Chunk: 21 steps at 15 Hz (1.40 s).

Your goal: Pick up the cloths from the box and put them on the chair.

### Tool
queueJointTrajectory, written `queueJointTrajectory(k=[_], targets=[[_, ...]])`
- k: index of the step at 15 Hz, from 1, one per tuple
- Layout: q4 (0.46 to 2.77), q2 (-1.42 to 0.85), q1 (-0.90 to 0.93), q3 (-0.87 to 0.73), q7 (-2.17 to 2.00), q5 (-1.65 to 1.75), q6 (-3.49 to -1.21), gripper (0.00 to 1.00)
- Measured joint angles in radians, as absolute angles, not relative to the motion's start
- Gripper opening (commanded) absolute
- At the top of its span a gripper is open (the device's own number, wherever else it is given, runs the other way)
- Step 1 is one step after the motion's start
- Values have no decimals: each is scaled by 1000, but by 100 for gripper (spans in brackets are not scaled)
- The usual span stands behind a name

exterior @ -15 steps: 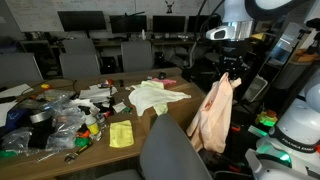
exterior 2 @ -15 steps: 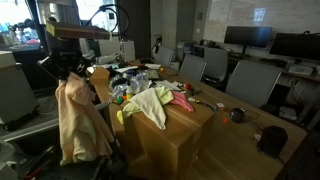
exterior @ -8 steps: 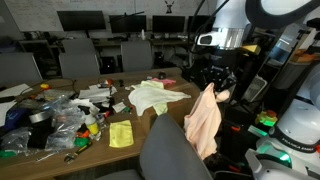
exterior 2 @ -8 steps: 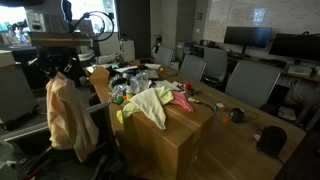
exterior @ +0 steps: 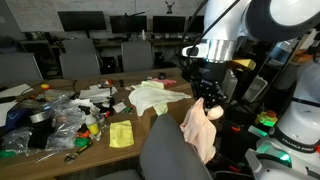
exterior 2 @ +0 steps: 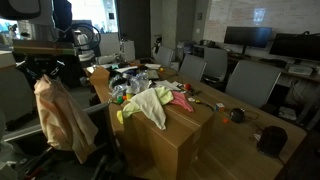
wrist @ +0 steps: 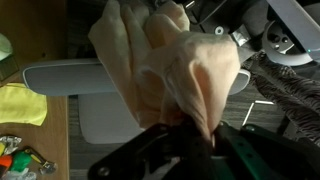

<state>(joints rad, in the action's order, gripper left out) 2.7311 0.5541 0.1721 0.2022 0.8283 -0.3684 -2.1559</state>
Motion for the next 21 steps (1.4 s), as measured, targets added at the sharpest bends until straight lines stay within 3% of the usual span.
queueJointTrajectory(k=[9,21], targets=[[2665,450,275,60,700,-526,-2257,3],[2651,283,283,92,629,-521,-2381,3]])
